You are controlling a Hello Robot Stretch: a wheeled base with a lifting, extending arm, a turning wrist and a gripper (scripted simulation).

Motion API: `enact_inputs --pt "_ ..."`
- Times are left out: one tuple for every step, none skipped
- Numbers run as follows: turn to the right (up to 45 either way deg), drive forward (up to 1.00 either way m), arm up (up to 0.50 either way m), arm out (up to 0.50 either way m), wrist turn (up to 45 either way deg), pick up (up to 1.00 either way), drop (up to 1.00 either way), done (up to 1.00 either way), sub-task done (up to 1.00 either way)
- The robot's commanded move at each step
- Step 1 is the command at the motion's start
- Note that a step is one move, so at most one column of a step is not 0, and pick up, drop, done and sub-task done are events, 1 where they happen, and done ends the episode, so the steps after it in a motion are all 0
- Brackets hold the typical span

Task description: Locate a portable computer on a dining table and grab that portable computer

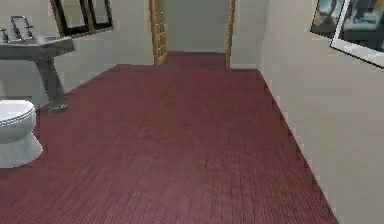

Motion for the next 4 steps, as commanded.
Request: enact_inputs --pt "-30.0 0.00 0.00 0.00 0.0 0.00 0.00 0.00 0.00" --pt "0.0 0.15 0.00 0.00 0.0 0.00 0.00 0.00 0.00" --pt "-45.0 0.00 0.00 0.00 0.0 0.00 0.00 0.00 0.00" --pt "-3.0 0.00 0.00 0.00 0.0 0.00 0.00 0.00 0.00"
